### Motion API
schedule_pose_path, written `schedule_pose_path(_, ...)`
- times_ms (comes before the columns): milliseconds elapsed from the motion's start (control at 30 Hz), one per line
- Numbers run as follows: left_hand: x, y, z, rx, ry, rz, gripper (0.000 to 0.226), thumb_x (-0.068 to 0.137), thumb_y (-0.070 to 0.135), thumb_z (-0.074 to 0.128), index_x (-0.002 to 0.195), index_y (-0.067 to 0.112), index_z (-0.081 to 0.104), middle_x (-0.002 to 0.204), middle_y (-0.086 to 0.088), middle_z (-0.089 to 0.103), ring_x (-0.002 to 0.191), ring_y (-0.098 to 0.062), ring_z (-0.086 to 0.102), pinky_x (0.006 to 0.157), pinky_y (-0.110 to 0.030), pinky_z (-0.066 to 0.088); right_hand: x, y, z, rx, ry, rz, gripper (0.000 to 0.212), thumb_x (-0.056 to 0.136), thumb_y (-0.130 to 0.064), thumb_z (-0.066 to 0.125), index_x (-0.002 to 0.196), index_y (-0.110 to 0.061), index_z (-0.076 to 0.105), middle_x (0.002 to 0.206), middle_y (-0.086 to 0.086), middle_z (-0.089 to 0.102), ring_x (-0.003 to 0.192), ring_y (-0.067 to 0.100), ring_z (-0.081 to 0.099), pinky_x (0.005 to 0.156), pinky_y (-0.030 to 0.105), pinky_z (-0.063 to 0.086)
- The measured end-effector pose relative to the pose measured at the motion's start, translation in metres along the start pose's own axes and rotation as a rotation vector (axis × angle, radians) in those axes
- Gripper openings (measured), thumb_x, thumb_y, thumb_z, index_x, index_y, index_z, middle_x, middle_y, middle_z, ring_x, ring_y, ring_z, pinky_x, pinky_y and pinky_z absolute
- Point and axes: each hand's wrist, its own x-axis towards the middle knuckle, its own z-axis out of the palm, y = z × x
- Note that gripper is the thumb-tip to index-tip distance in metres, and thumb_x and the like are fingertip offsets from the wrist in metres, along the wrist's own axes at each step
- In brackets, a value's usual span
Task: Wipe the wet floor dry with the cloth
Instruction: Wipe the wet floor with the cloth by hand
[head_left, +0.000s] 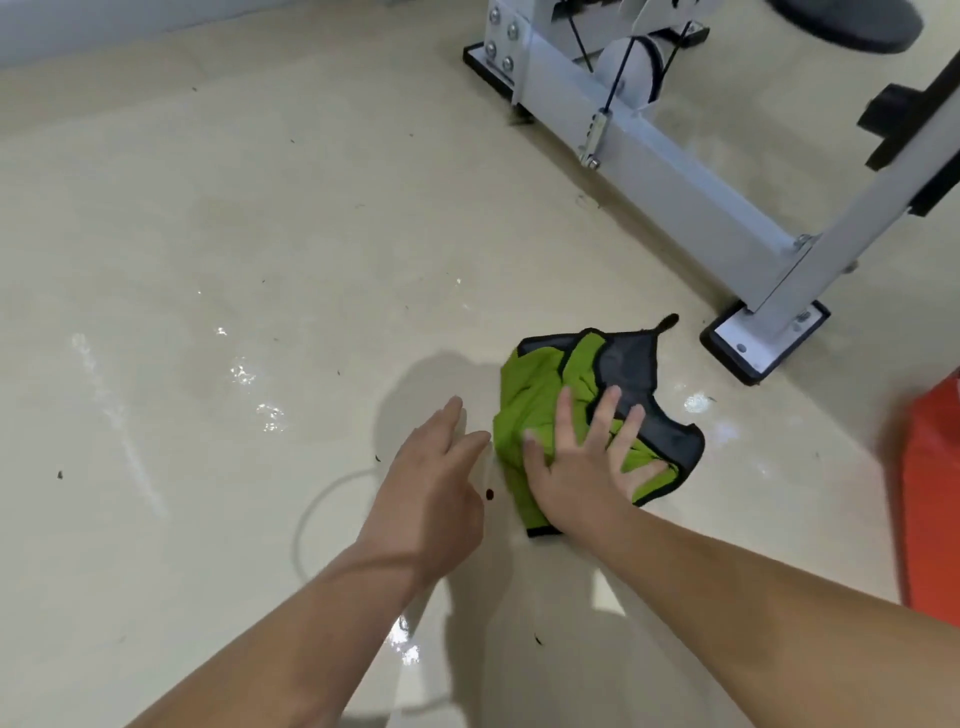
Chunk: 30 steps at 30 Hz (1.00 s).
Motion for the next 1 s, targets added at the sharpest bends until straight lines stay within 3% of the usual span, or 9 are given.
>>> schedule_pose_path(100,-0.001,-0.017,-0.018,0.042,0.032,-0.027,0.052,0.066,0.002,0.050,0.115,0.004,0.068,0.139,-0.028,0.057,0.123,-0.041,0.057,0.101,-0.052,0.054,-0.038,-0.051,0.014,-0.130,-0.095,-0.370,0.077,0.095,-0.071,0.014,0.155,-0.042,-0.023,0.155,0.005,-0.049,0.138,0.038,-0.050,0.107,0.081,-0.011)
schedule_pose_path(200,-0.012,-0.043,-0.029,0.239,-0.057,-0.019,0.064,0.068,0.012,0.056,0.132,0.007,0.063,0.152,-0.028,0.049,0.142,-0.047,0.045,0.113,-0.059,0.044,-0.069,-0.090,0.026,-0.352,-0.242,-0.770,0.080,0.098,-0.056,0.027,0.161,-0.027,-0.012,0.167,0.008,-0.027,0.137,0.036,-0.051,0.105,0.078,-0.019)
schedule_pose_path(267,-0.024,-0.055,-0.031,0.368,-0.085,-0.041,0.064,0.075,0.019,0.049,0.137,0.010,0.062,0.155,-0.025,0.049,0.146,-0.046,0.043,0.117,-0.064,0.037,-0.071,-0.098,0.023,-0.272,-0.254,-0.931,0.079,0.096,-0.049,0.036,0.163,-0.024,0.001,0.171,0.007,-0.004,0.149,0.030,-0.035,0.112,0.074,-0.017)
schedule_pose_path(367,-0.028,-0.047,-0.033,0.393,0.034,-0.194,0.059,0.091,0.032,0.039,0.144,0.011,0.057,0.156,-0.024,0.047,0.140,-0.043,0.047,0.119,-0.063,0.033,-0.057,-0.079,0.009,0.068,-0.075,-1.104,0.053,0.093,-0.033,0.047,0.143,-0.018,0.057,0.169,0.008,0.019,0.158,0.029,0.005,0.121,0.060,0.017)
schedule_pose_path(500,-0.030,-0.014,-0.013,0.366,-0.102,-0.365,0.067,0.107,0.044,0.025,0.166,0.016,0.007,0.174,-0.017,-0.004,0.159,-0.037,0.001,0.128,-0.056,0.001,-0.039,-0.054,-0.005,0.406,0.205,-0.783,0.038,0.099,-0.015,0.045,0.132,-0.018,0.063,0.160,-0.003,0.033,0.150,0.016,0.032,0.120,0.039,0.034)
schedule_pose_path(633,-0.038,-0.030,0.001,0.389,-0.285,-0.386,0.083,0.103,0.066,0.017,0.158,0.025,-0.031,0.154,-0.009,-0.056,0.140,-0.029,-0.054,0.115,-0.065,-0.030,-0.010,-0.088,-0.024,0.470,0.253,-0.497,0.036,0.098,-0.005,0.051,0.131,-0.019,0.061,0.142,-0.015,0.046,0.126,-0.003,0.047,0.102,0.027,0.042)
schedule_pose_path(767,-0.011,-0.084,-0.032,0.480,-0.217,-0.300,0.090,0.093,0.084,0.009,0.158,0.035,-0.029,0.161,-0.001,-0.048,0.144,-0.023,-0.051,0.115,-0.067,-0.027,0.030,-0.133,-0.041,0.166,0.245,-0.579,0.046,0.089,-0.024,0.065,0.134,-0.025,0.059,0.137,-0.008,0.052,0.126,0.015,0.051,0.087,0.030,0.046)
schedule_pose_path(900,0.024,-0.145,-0.086,0.490,-0.135,-0.453,0.083,0.096,0.081,0.006,0.159,0.039,-0.026,0.162,0.002,-0.045,0.148,-0.020,-0.045,0.119,-0.065,-0.021,0.063,-0.187,-0.068,-0.060,-0.033,-0.541,0.066,0.080,-0.047,0.070,0.139,-0.029,0.047,0.136,-0.002,0.042,0.133,0.024,0.040,0.093,0.044,0.049)
schedule_pose_path(1000,0.033,-0.170,-0.109,0.472,-0.085,-0.580,0.075,0.099,0.073,0.002,0.158,0.038,-0.028,0.161,0.003,-0.047,0.147,-0.020,-0.046,0.121,-0.064,-0.020,0.083,-0.224,-0.079,-0.222,-0.207,-0.504,0.100,0.050,-0.075,0.077,0.132,-0.033,0.038,0.142,0.009,0.033,0.134,0.034,0.036,0.087,0.047,0.050)
